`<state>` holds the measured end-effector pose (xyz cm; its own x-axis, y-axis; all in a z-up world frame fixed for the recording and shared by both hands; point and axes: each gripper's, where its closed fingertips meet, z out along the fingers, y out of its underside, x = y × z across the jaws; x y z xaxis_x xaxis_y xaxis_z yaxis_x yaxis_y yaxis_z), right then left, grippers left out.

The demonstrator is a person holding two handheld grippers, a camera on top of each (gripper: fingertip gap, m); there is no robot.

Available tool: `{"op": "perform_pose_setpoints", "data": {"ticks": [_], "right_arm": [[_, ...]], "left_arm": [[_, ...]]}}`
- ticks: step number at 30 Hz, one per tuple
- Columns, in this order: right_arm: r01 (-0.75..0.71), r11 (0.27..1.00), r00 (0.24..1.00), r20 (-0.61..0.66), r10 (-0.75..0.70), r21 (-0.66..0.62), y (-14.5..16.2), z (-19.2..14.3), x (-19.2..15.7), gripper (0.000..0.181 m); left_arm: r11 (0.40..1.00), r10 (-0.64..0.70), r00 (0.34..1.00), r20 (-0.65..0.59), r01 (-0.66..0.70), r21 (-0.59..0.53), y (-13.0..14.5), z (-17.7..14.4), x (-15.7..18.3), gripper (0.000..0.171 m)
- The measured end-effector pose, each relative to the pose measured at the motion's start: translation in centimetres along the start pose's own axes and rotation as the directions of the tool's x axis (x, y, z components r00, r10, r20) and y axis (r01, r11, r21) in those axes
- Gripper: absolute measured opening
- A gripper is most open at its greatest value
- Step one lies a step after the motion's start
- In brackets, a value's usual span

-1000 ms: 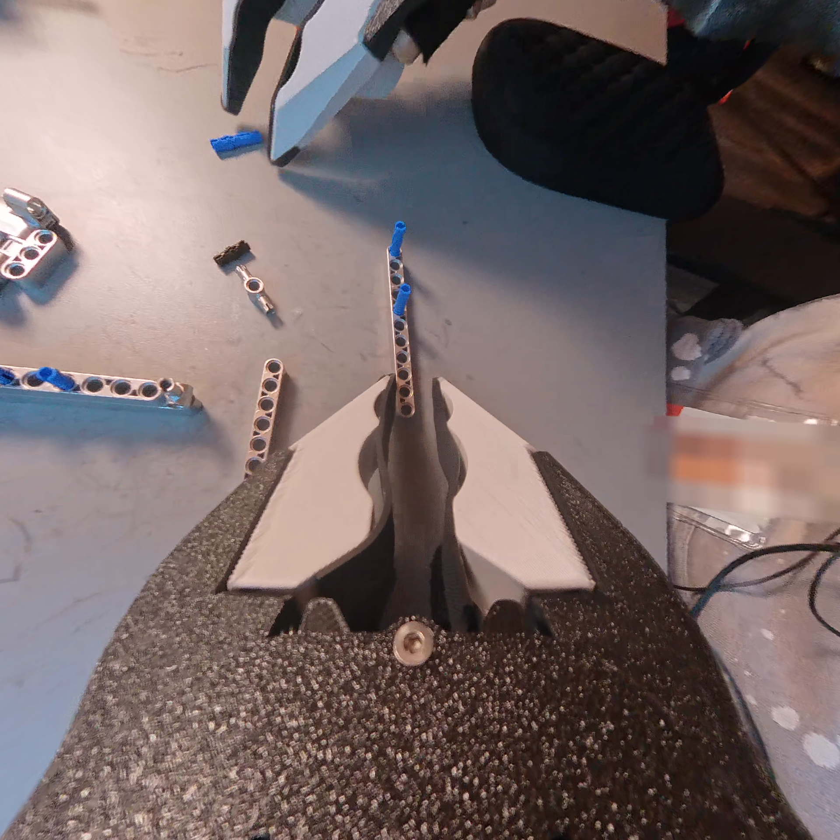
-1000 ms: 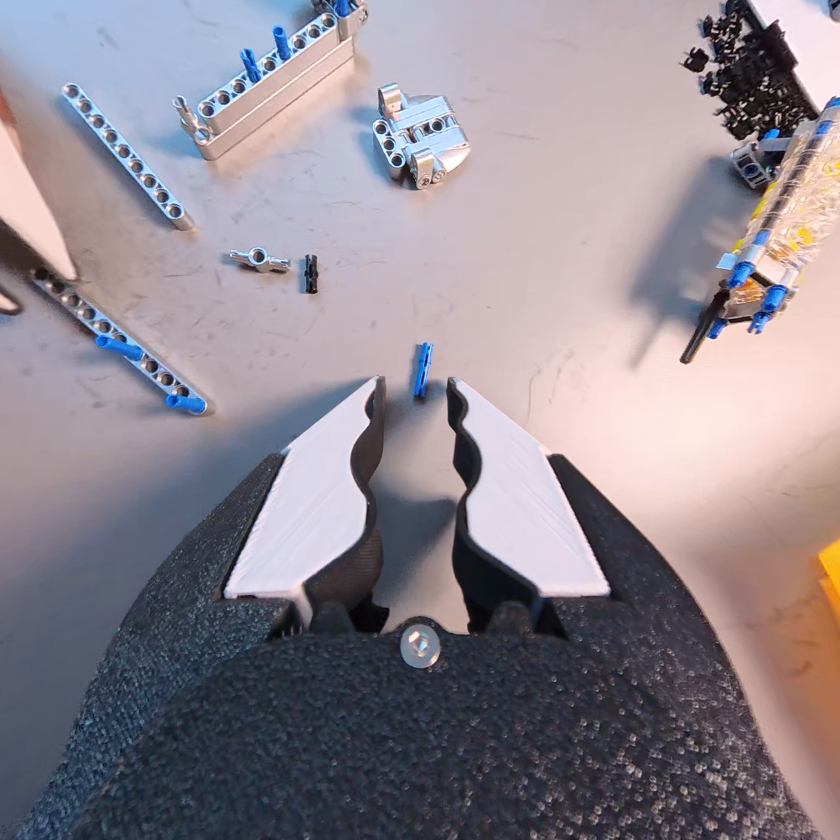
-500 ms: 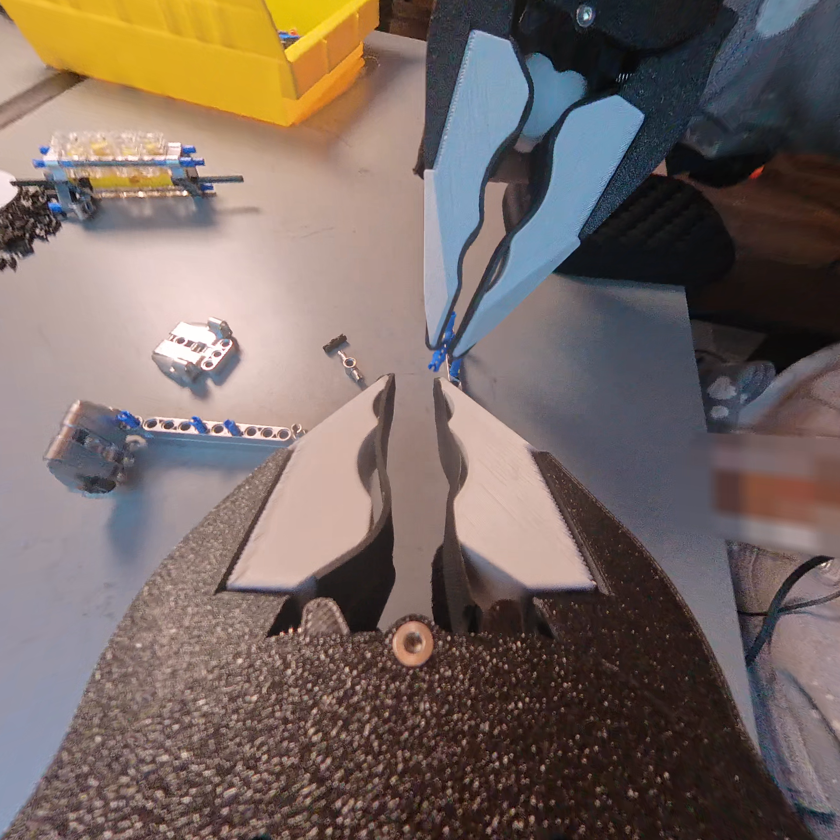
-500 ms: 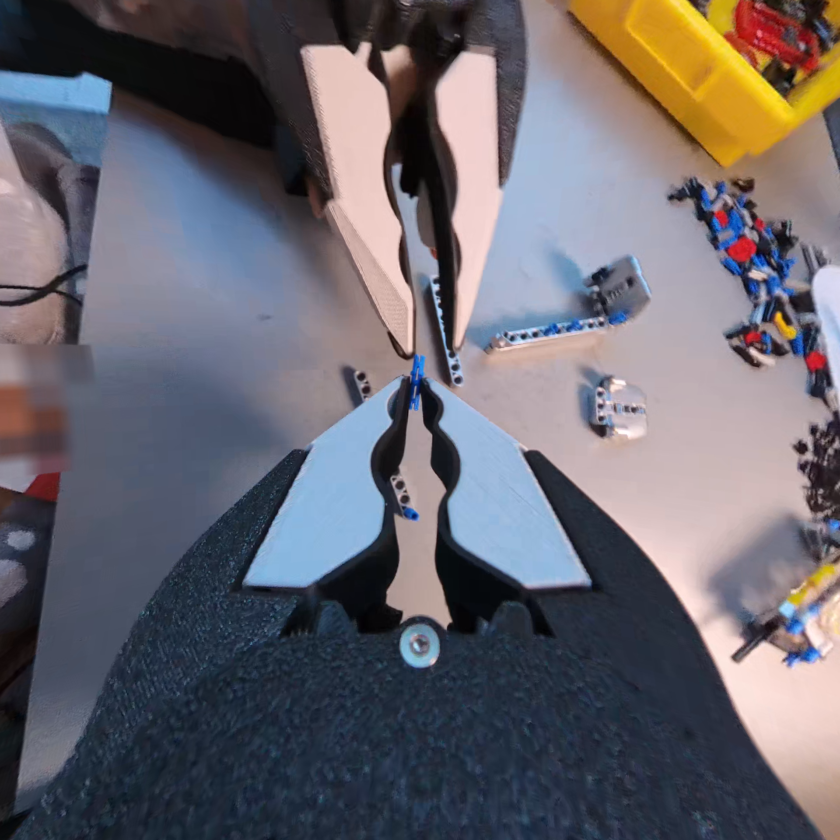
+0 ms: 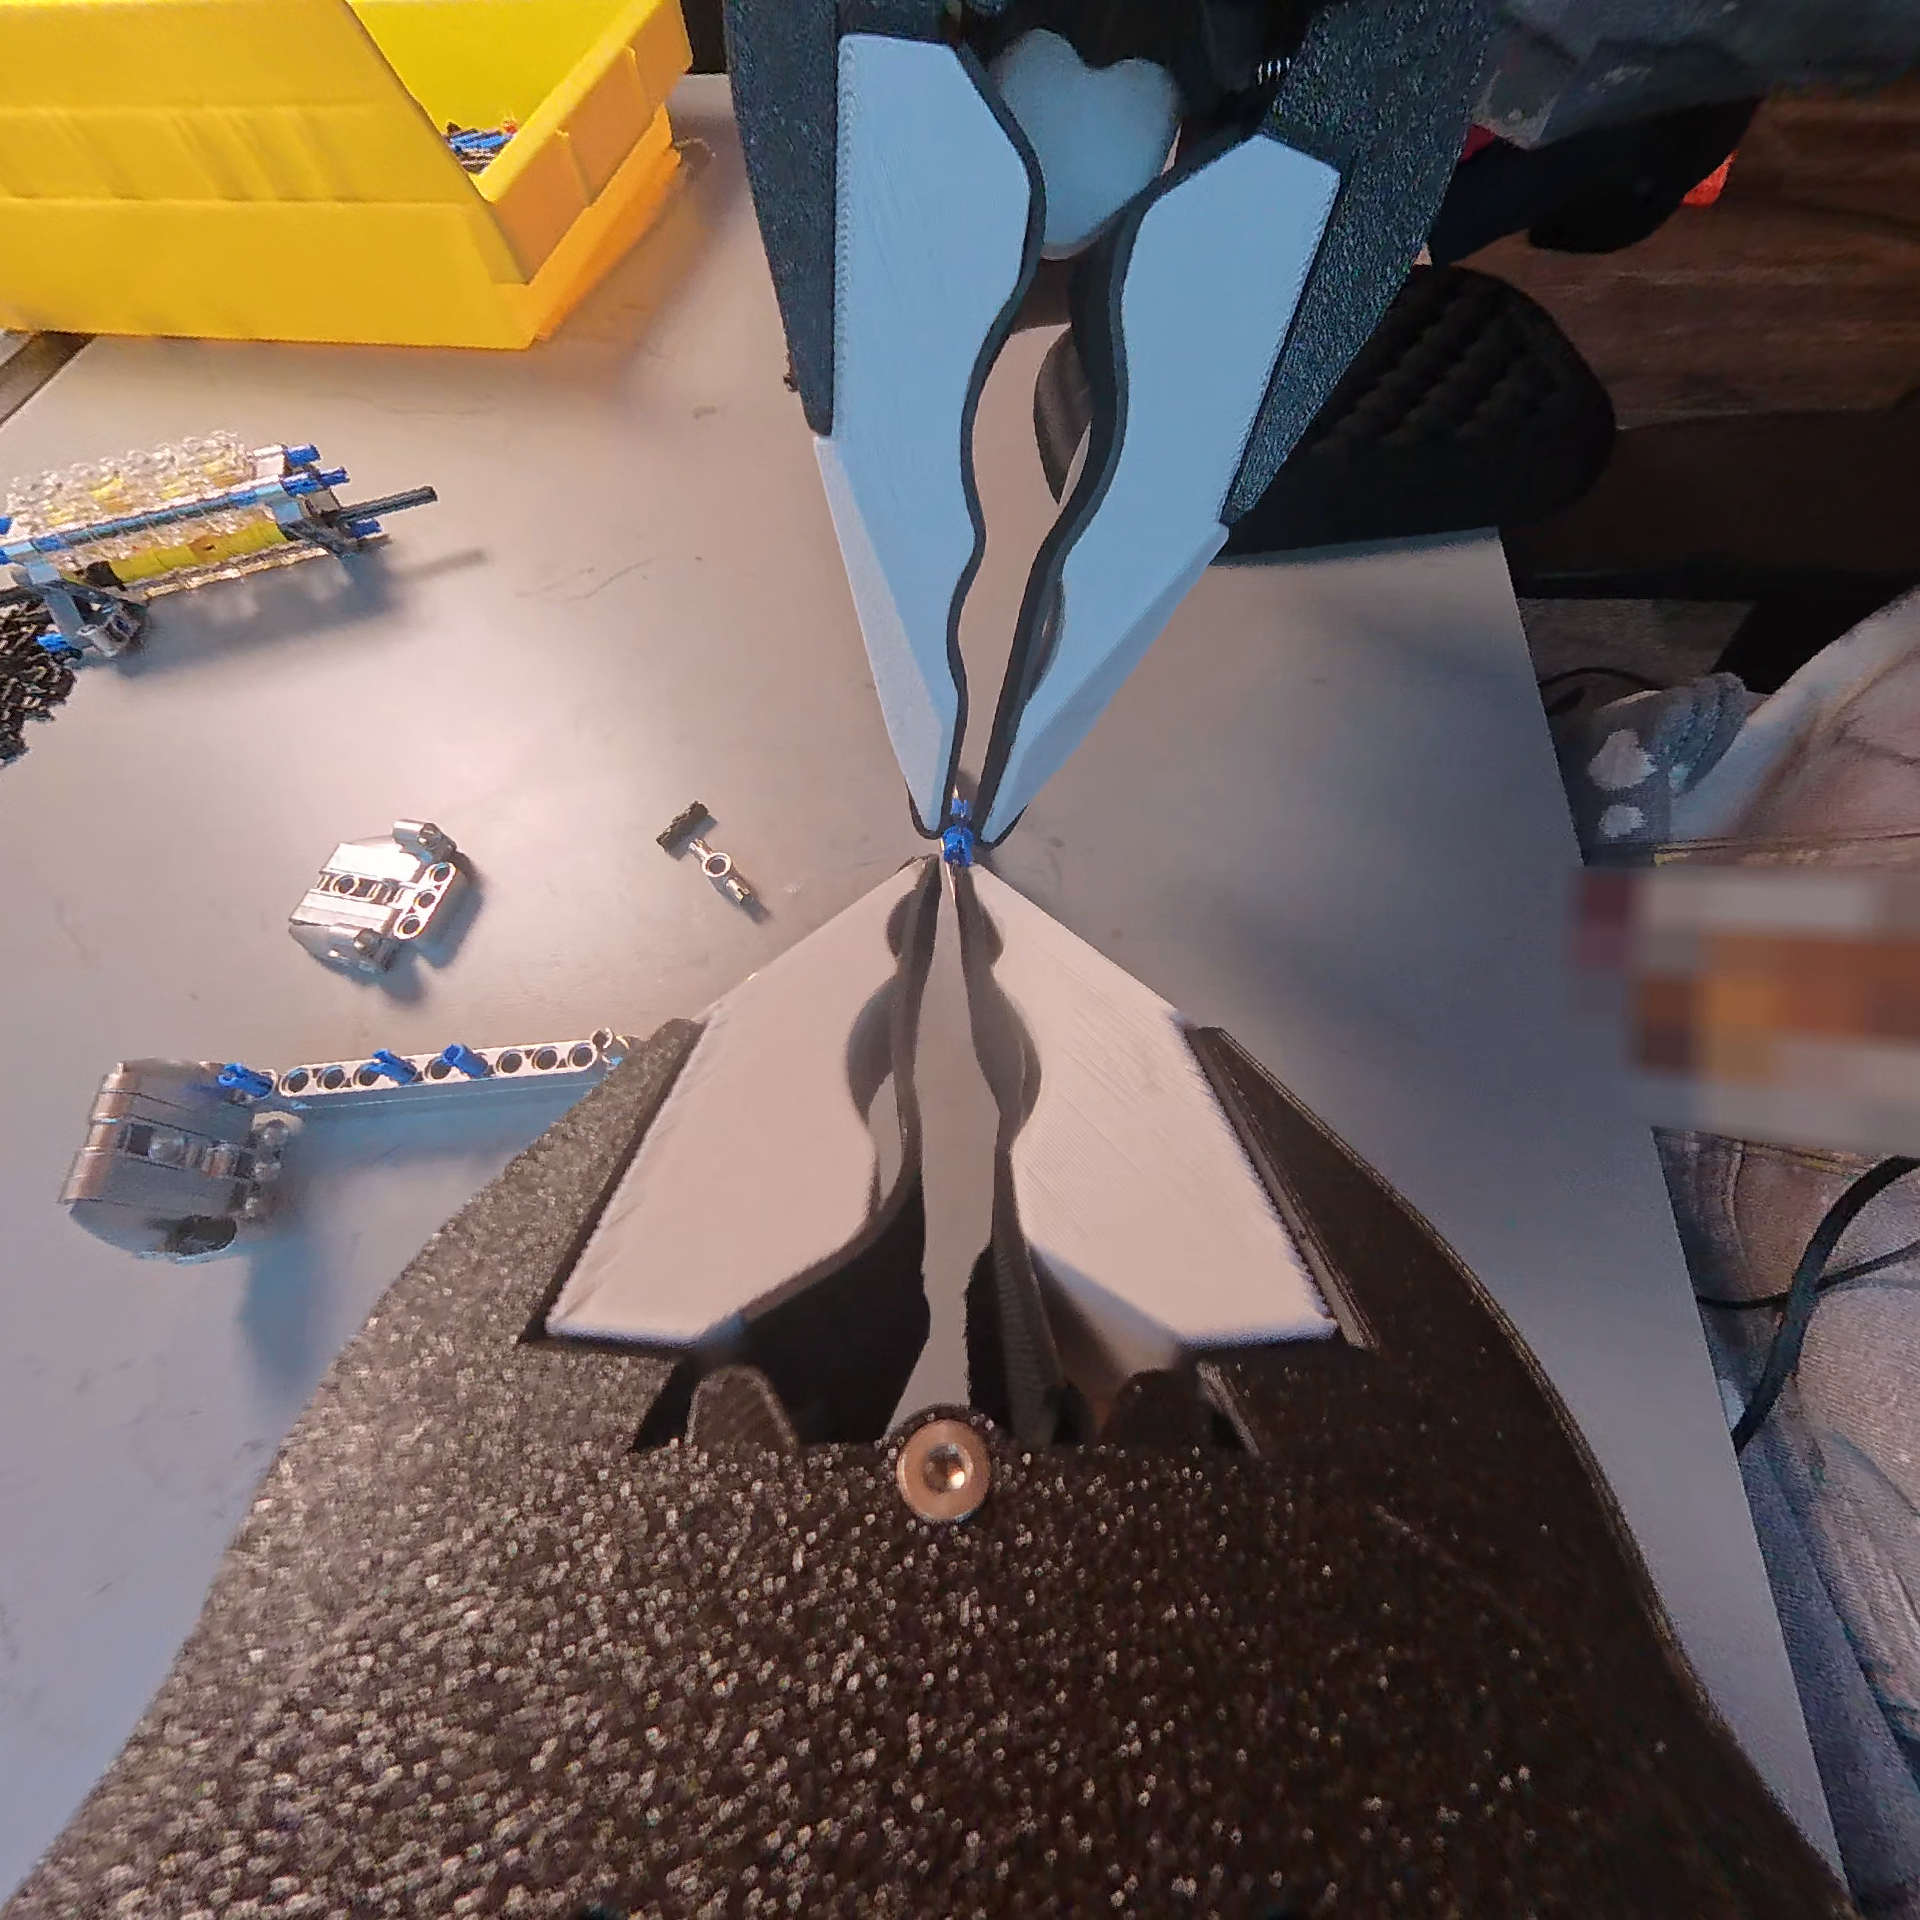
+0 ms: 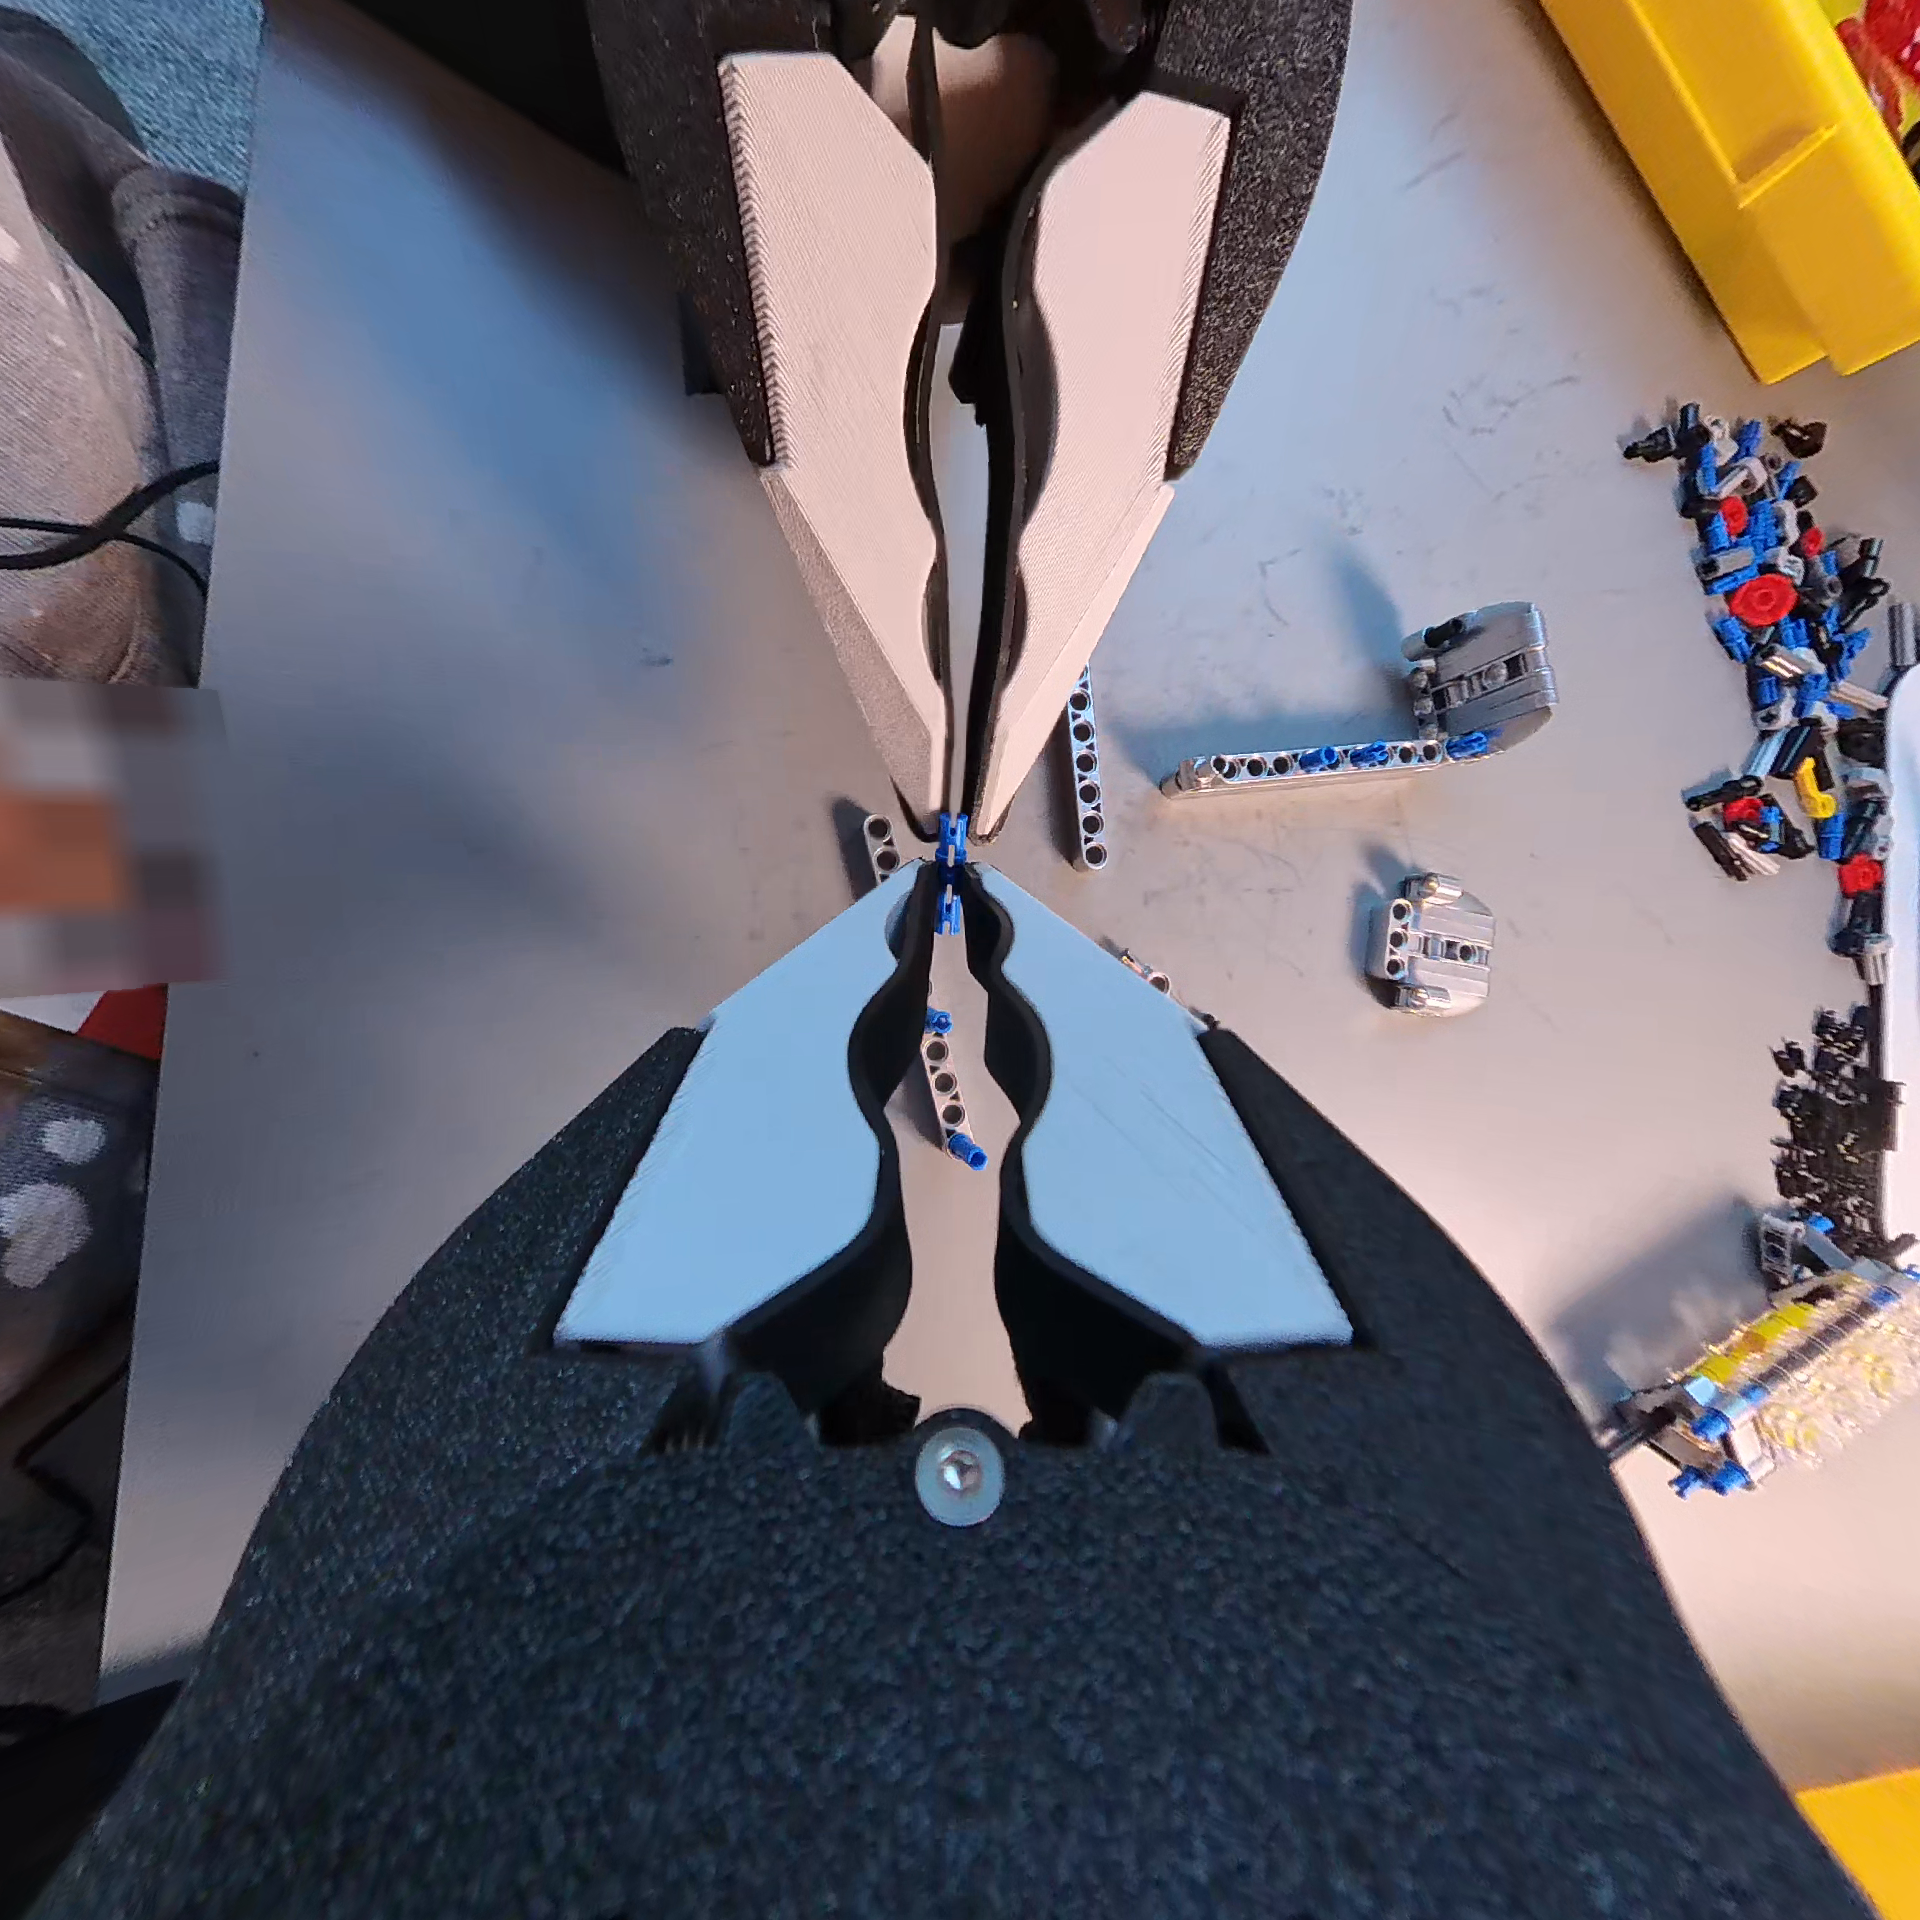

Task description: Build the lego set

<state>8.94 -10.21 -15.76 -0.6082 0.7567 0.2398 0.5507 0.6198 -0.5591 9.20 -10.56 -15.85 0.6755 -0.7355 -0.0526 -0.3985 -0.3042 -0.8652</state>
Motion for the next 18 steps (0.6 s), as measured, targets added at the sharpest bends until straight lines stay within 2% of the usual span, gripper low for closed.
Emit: {"op": "perform_pose_setpoints", "data": {"ticks": [4,12,18], "right_arm": [[0.011,0.999,1.000,-0.008,-0.011,-0.035,0.4,0.1,0.0,0.003],[0.021,0.999,1.000,-0.019,-0.022,-0.038,-0.1,0.0,0.0,0.003],[-0.013,1.000,0.999,-0.029,0.014,0.016,-0.6,-0.6,0.3,0.002]], "left_arm": [[1.000,-0.005,1.000,-0.014,0.005,0.004,-0.1,0.0,0.3,0.007],[0.999,-0.030,0.999,-0.017,0.031,0.018,-0.3,0.1,0.2,0.002],[0.997,-0.041,0.999,-0.025,0.043,0.061,-1.0,-0.5,0.0,0.002]]}}
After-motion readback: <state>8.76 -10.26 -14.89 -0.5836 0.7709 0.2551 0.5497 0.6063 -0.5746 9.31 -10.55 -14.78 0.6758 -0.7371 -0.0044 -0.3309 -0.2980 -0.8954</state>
